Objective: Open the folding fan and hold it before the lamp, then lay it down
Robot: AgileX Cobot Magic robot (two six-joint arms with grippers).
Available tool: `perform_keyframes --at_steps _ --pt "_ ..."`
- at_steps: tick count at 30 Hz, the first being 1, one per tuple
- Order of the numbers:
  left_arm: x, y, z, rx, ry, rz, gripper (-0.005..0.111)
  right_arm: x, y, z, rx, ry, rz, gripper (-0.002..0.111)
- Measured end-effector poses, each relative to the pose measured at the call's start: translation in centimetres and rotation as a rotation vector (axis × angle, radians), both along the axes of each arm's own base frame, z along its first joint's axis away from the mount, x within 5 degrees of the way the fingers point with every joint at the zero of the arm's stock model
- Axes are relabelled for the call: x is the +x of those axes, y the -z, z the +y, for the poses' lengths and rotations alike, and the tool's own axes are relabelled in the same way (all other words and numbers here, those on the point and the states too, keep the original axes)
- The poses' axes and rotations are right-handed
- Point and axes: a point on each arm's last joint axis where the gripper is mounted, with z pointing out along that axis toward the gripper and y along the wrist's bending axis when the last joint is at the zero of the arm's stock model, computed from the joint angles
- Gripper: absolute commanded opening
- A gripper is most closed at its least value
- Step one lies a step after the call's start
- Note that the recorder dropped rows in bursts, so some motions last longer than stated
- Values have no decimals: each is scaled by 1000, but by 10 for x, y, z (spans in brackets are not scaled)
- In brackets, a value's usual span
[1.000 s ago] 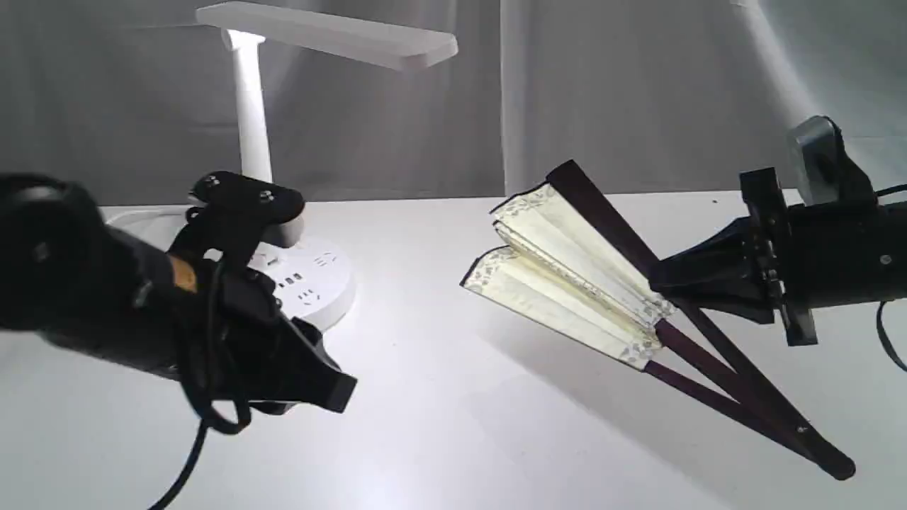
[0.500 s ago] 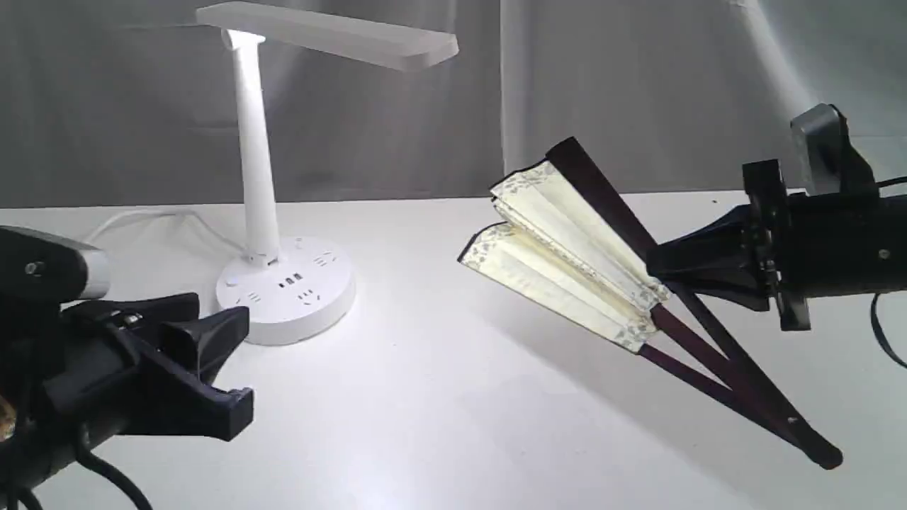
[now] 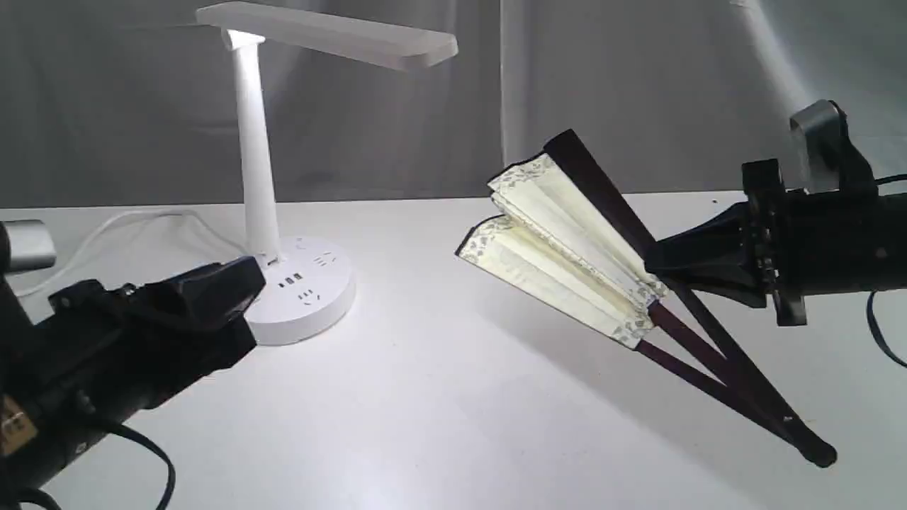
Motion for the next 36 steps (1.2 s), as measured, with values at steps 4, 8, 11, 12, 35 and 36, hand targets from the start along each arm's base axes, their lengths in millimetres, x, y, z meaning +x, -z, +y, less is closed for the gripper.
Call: perform_keyframes --at_steps 4,8,11,12,35,36 --pt "6 16 -8 -153 12 93 31 0 0 4 0 -11 0 0" --pt "12 29 -16 -248 42 90 31 0 0 4 0 -11 0 0" --pt "16 39 -19 -304 46 97 35 0 0 4 0 -11 0 0" --pt "17 43 -20 -326 42 115 37 0 0 4 -1 -12 -1 0" --pt "95 99 -85 -823 164 475 57 0 -3 20 31 -33 -8 0" --pt "98 100 -87 -839 164 481 57 0 -3 22 33 -36 -8 0"
